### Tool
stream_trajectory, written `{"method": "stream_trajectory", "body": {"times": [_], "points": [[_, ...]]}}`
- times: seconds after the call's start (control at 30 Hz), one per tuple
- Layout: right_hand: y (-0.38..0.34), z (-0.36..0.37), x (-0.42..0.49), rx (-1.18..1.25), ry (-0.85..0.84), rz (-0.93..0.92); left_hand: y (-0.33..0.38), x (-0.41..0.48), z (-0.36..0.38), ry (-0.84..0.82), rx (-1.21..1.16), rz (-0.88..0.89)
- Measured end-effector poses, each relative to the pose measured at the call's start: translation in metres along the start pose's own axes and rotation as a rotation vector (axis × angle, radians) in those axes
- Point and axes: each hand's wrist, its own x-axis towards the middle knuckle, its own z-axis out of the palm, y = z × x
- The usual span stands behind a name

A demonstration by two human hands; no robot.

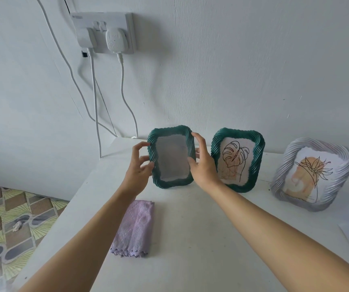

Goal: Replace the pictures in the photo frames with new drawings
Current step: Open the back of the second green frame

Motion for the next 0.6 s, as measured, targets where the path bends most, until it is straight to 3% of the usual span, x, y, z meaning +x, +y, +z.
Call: {"method": "stream_trajectory", "body": {"times": [0.27, 0.37, 0.6], "points": [[-0.023, -0.023, -0.021, 0.034, -0.029, 0.020, 0.008, -0.020, 0.002, 0.246, 0.195, 0.091], [-0.031, -0.036, -0.035, 0.074, 0.031, 0.000, 0.020, -0.034, 0.008, 0.308, 0.298, 0.159], [-0.024, -0.095, -0.080, 0.092, 0.300, -0.109, 0.057, -0.054, 0.054, 0.096, 0.166, 0.249]]}}
